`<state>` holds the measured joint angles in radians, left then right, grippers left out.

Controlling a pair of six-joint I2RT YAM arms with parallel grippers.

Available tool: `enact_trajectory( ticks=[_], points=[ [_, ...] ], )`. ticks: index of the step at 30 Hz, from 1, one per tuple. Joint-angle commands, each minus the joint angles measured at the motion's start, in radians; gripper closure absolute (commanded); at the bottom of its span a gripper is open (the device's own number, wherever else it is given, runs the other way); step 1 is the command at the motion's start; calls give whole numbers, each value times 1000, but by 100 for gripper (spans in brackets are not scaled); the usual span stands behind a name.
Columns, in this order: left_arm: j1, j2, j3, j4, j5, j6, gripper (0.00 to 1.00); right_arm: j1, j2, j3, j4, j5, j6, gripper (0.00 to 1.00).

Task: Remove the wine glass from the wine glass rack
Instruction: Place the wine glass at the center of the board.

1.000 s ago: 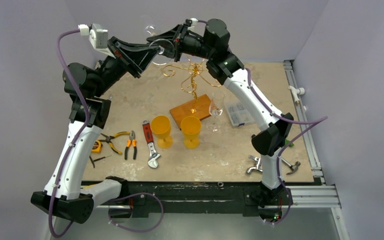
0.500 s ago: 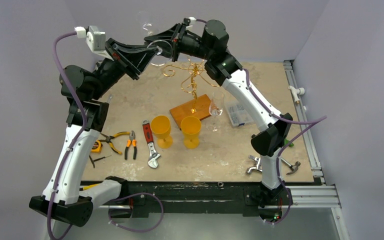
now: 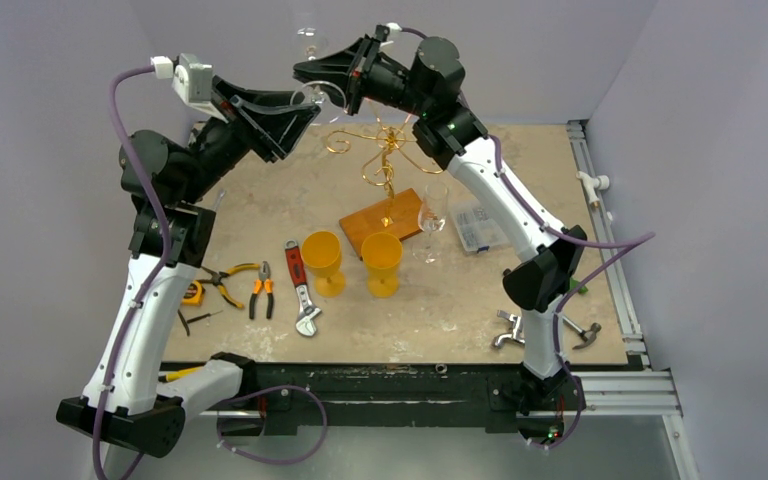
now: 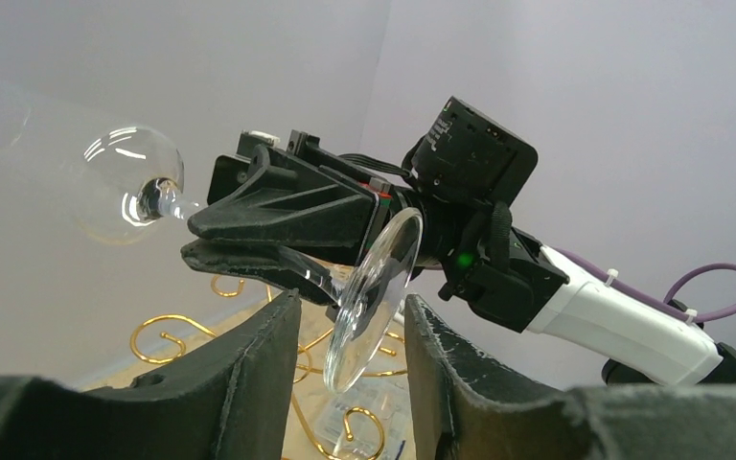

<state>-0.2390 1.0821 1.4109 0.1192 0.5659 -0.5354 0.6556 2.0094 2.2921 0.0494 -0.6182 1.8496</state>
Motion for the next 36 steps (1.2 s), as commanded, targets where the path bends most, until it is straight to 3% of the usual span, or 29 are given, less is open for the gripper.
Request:
enact_trajectory(
  ticks=[1,6,16,20,28,36],
  points=[
    [-5,-16,23,-11,-17,22,56,-2,-6,50,107,21,-28,100],
    [-5,-16,29,-17,-17,22,53,-4,-7,49,106,17,-41,100],
    [-5,-16,89,-135,-30,72,25,-26,-27,42,37,-5,-153,100],
    [-4,-16,112,-181,-36,72,19,-32,-33,40,12,-16,-205,100],
    [-5,10,210,-318,-169,71,16,-43,-54,30,-35,-51,-295,100],
    [-5,58,264,-299,-158,-37,17,-45,-81,19,-69,-89,-370,100]
  ],
)
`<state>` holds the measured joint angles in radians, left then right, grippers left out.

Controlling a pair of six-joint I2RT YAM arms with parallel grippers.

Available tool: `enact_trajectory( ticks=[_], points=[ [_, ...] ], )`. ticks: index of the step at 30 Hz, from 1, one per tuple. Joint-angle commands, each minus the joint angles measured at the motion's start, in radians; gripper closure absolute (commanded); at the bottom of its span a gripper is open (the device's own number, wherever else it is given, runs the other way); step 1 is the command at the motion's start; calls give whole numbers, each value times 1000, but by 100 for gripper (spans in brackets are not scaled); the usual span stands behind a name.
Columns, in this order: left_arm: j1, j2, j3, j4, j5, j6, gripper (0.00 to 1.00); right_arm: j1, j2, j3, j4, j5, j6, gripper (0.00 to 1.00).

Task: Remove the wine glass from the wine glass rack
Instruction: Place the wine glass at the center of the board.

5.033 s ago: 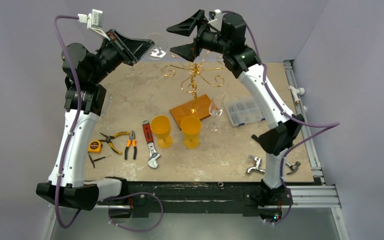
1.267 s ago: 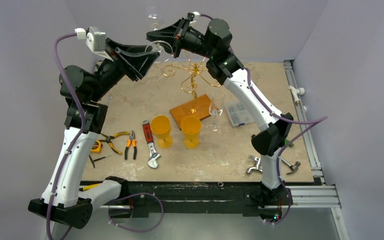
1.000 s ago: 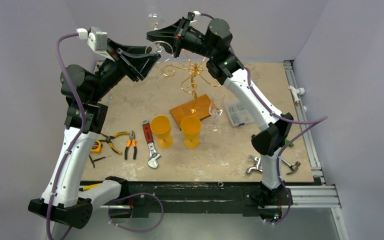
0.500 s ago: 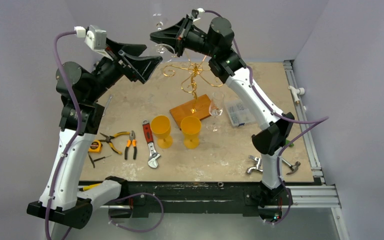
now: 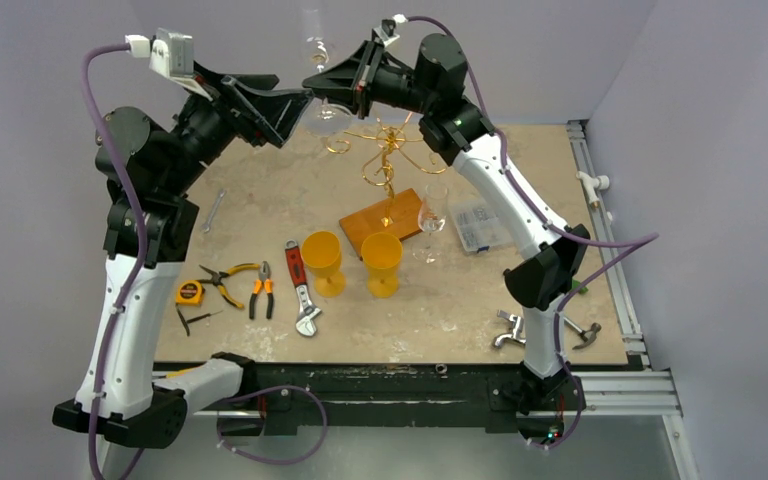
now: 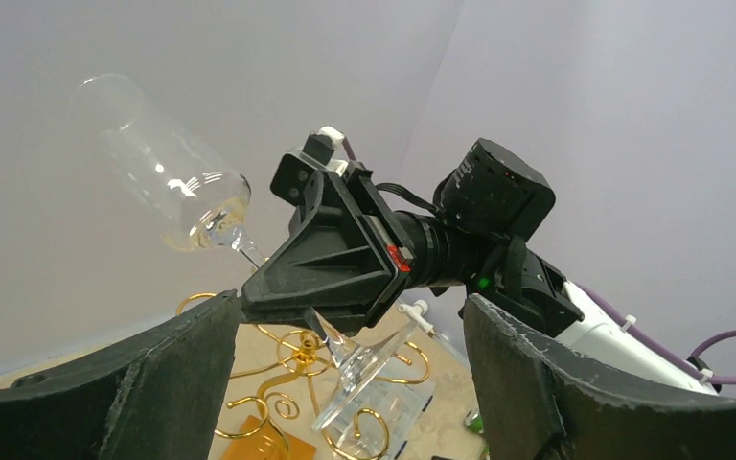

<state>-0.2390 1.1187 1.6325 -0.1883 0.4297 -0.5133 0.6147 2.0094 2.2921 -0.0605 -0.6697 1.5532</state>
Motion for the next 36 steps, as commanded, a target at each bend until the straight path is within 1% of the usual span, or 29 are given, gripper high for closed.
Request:
enact_trajectory(
  ticks=[1,8,13,18,22,28,36],
  points=[
    [-5,23,49,9,-28,-69,17,-4,-86,13,40,-42,-82,100],
    [-5,64,113,-35,-107,-140,17,-3,-113,-18,56,-68,-121,100],
    [-5,85,126,-46,-160,-183,17,-4,-149,-87,120,-85,-124,100],
    [-3,115,166,-85,-198,-215,16,-2,-159,-102,180,-127,-117,100],
    [0,137,188,-91,-183,-238,16,0,-169,-121,228,-169,-111,100],
    [16,146,199,-80,-146,-227,16,2,-185,-142,268,-232,-121,100],
    [24,154,178,-20,-91,-311,16,17,-184,-137,300,-299,-132,100]
  ],
)
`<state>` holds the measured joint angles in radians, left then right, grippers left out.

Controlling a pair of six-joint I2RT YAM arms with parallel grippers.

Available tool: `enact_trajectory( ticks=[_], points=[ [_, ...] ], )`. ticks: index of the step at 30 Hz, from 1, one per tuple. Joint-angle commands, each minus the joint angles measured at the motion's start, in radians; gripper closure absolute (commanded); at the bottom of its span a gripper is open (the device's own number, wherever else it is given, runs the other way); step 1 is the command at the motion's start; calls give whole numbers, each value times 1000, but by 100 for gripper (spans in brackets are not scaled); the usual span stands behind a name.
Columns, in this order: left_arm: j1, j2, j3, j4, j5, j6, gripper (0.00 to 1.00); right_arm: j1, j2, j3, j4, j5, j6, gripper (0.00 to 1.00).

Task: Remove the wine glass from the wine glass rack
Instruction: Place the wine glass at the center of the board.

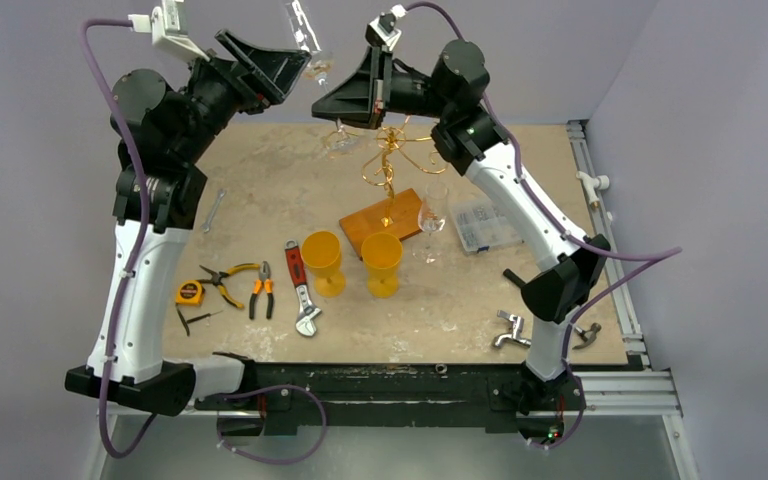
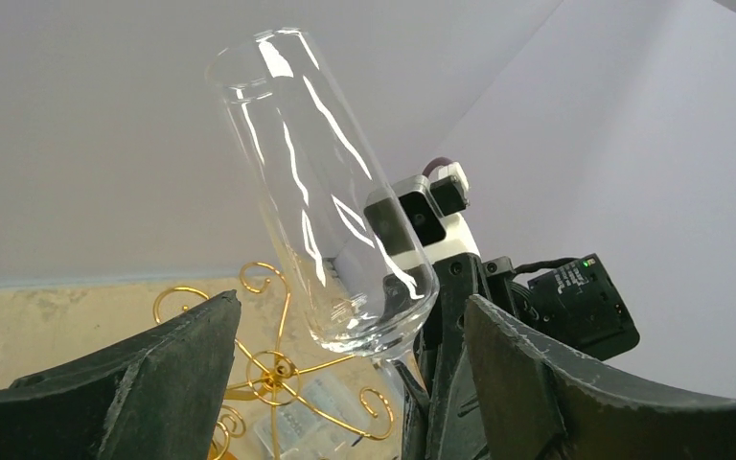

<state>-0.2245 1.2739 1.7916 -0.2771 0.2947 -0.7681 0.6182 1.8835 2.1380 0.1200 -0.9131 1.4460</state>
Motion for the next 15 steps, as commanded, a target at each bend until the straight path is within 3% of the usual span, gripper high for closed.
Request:
enact_trajectory(
  ticks=[1,15],
  points=[
    [12,-3,11,83,49,-68,16,15,-56,21,133,-63,-19,100],
    [63,-10,-81,253,157,-336,22,35,-17,81,172,-171,-11,100]
  ],
)
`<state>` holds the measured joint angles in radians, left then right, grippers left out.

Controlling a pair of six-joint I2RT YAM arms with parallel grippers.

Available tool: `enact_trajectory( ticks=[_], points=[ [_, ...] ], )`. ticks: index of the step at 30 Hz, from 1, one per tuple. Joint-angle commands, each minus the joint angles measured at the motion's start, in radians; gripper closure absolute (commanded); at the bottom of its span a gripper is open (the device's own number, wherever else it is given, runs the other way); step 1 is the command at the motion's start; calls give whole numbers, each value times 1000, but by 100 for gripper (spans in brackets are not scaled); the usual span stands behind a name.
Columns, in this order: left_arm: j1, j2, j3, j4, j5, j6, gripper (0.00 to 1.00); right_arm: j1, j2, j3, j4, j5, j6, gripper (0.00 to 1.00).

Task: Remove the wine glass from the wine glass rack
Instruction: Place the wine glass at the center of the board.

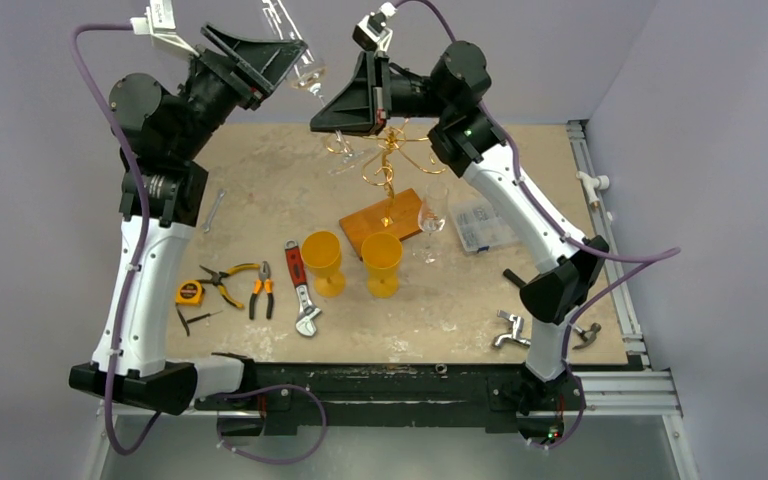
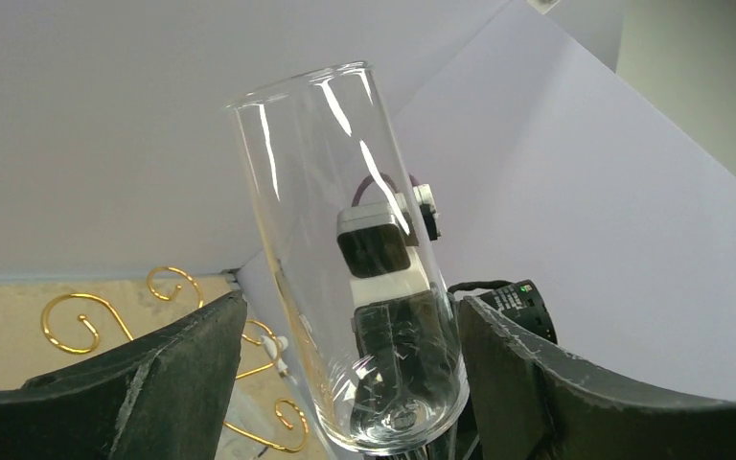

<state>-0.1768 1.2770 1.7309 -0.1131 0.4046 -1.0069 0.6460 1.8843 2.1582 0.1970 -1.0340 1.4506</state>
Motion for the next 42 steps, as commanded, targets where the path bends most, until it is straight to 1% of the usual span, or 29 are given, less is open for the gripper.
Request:
enact_trajectory(
  ticks=[1,6,8,11,12,14,18,22,25,26,28,30,34,38,42],
  points=[
    [17,-13,-23,92,51,-104,22,9,-17,63,93,-55,-18,100],
    [19,-17,-36,98,64,-130,25,15,-19,62,52,-75,-56,100],
    [19,-17,-39,133,72,-140,26,19,-22,60,19,-76,-84,100],
    [19,-16,-46,148,87,-156,31,24,-28,49,-14,-76,-114,100],
    [19,-18,-49,152,92,-159,35,26,-31,45,-16,-75,-118,100],
    [19,-18,-56,161,104,-168,49,28,-34,40,-26,-75,-128,100],
    [19,-20,-70,180,123,-187,65,32,-37,35,-41,-75,-145,100],
    [19,-26,-79,193,129,-193,87,33,-36,45,-63,-80,-162,100],
    [19,-31,-87,194,128,-187,100,33,-37,46,-78,-84,-177,100],
    [19,-35,-91,194,128,-185,100,32,-37,46,-87,-85,-184,100],
    [19,-39,-97,198,129,-185,100,33,-44,44,-118,-86,-211,89],
    [19,-41,-103,205,130,-185,100,32,-55,33,-142,-83,-235,73],
    [19,-48,-116,228,135,-182,100,33,-72,16,-163,-88,-259,54],
    [19,-60,-137,247,142,-161,100,33,-82,15,-208,-91,-305,43],
    [20,-71,-149,254,154,-134,100,26,-92,35,-340,-90,-399,38]
  ],
)
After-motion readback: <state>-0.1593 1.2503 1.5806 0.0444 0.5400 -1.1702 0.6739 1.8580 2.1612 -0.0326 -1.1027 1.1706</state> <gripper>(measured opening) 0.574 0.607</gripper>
